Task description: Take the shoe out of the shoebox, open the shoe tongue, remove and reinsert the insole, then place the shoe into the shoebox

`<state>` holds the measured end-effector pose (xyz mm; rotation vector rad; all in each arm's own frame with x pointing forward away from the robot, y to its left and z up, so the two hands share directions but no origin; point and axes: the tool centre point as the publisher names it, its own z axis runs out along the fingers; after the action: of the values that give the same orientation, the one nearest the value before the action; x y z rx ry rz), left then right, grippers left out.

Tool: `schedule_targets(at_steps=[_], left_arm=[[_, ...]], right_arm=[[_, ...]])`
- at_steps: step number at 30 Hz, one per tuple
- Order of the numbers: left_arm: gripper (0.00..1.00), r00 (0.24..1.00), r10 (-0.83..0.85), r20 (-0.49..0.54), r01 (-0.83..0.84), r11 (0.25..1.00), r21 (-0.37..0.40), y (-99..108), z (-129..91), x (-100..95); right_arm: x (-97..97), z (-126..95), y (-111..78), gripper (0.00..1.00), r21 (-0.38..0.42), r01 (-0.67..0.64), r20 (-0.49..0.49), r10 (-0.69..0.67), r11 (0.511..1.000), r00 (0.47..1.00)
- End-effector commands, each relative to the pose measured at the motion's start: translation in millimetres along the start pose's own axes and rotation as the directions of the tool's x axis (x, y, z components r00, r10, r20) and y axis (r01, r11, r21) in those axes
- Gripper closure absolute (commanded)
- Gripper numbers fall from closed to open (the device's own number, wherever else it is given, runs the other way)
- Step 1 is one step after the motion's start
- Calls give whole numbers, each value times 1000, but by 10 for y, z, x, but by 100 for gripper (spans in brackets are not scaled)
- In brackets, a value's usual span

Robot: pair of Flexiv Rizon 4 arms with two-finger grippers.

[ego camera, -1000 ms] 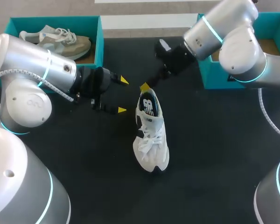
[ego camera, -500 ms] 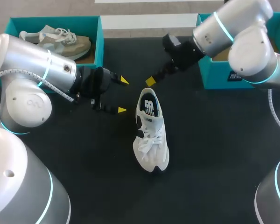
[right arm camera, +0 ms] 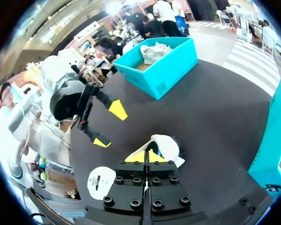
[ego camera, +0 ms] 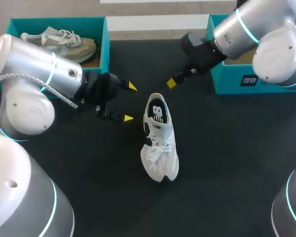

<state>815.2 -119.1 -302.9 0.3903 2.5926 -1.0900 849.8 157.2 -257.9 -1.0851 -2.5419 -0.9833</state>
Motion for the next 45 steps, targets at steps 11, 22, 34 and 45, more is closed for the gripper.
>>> schedule_targets(at_steps=[11, 22, 34, 45], left_arm=[[0, 999, 49, -2, -49, 999, 4, 83, -683, -79], [0, 998, 50, 32, -53, 992, 111, 553, -1188, -240], [0, 998, 58, 20, -59, 995, 78, 543, -1382, -333], [0, 992, 122, -14, -123, 991, -46, 359, -1625, -383]], right_arm=[[131, 157, -148, 100, 7, -99, 259, 94, 995, 961], [271, 294, -284, 100, -30, -142, 249, 145, 989, 958], [271, 294, -284, 100, -30, -142, 249, 145, 989, 958], [260, 582, -317, 100, -46, -269, 480, 258, 962, 839]])
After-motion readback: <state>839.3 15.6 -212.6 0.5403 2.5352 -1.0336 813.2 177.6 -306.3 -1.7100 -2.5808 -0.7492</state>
